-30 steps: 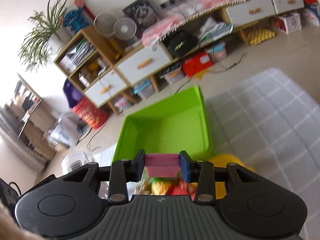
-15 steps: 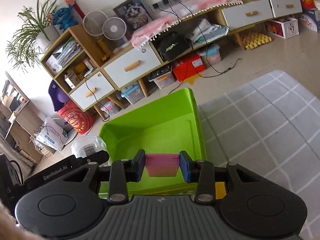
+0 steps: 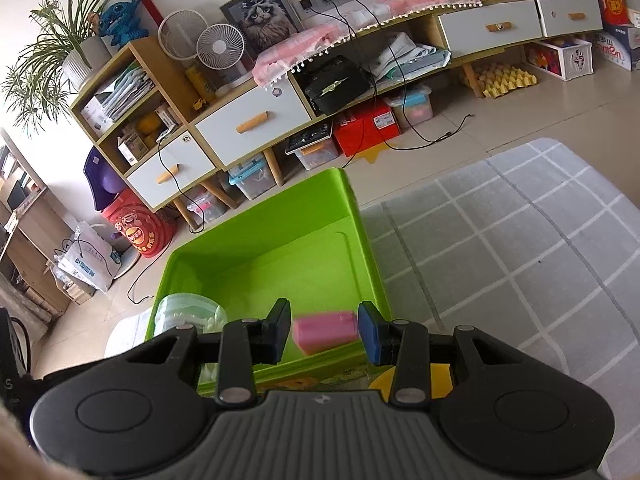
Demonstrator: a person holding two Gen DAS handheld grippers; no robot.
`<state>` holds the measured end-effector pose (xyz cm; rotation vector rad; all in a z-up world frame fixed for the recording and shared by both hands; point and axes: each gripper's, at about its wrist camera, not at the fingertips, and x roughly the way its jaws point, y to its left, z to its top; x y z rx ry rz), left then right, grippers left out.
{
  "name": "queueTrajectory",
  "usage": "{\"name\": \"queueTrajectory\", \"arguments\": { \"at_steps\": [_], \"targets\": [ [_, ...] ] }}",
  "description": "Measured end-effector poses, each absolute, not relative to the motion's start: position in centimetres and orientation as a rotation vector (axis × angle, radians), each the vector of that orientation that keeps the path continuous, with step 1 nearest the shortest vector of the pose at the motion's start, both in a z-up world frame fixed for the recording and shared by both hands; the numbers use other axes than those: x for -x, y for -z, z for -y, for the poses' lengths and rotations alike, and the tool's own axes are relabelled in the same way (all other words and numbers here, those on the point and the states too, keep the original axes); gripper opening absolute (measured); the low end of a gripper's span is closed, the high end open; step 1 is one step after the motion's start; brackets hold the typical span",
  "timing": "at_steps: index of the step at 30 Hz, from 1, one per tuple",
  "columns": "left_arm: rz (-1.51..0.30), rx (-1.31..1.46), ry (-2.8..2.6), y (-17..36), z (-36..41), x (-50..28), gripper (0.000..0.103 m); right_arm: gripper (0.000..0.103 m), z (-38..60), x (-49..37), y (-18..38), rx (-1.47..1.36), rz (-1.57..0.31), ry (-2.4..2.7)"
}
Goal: Organize rigid objects
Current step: 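Carry the jar into the green bin and open left tool while right tool drops the card box there, then move left tool back to the purple grapes while right tool approaches the brown octopus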
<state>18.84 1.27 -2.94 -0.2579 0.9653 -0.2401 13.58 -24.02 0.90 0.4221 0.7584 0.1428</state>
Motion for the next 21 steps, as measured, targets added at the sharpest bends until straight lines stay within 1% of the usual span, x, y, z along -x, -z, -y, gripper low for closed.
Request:
{"name": "queueTrajectory", "arguments": {
  "at_steps": [3,5,6,7,8,9,10,12,17,21],
  "targets": [
    [-0.987,0.277,0.228,2.8,-1.5,-18.7,0.072,0.035,24.1,-13.5,-1.0,-0.426,-0.756,-0.138],
    [-0.984,0.284,0.228,2.8,-1.6,-18.6,0.073,0.039,24.2,-13.4,-1.0,-0.428,-0.760,-0.137],
    [-0.975,0.289,0.231,2.8,-1.7,-18.6,0.074,0.042,24.2,-13.4,-1.0,-0.430,-0.763,-0.136],
    [-0.961,0.293,0.238,2.7,-1.7,-18.4,0.080,0.048,24.2,-13.3,-1.0,-0.433,-0.766,-0.135],
    [-0.944,0.297,0.240,2.5,-1.7,-18.2,0.089,0.051,24.3,-13.2,-1.1,-0.436,-0.767,-0.136],
    [-0.928,0.298,0.236,2.4,-1.8,-17.9,0.094,0.058,24.3,-13.1,-1.2,-0.445,-0.764,-0.136],
    [-0.910,0.299,0.242,2.3,-1.8,-17.6,0.095,0.065,24.4,-13.0,-1.2,-0.454,-0.762,-0.134],
    [-0.896,0.294,0.249,2.2,-1.7,-17.3,0.096,0.069,24.5,-12.8,-1.4,-0.475,-0.763,-0.128],
    [-0.866,0.279,0.246,1.4,-1.3,-16.4,0.100,0.071,24.7,-12.2,-1.9,-0.466,-0.780,-0.115],
    [-0.855,0.271,0.229,0.8,-0.9,-15.4,0.101,0.072,24.7,-11.3,-2.5,-0.450,-0.792,-0.098]
  ]
}}
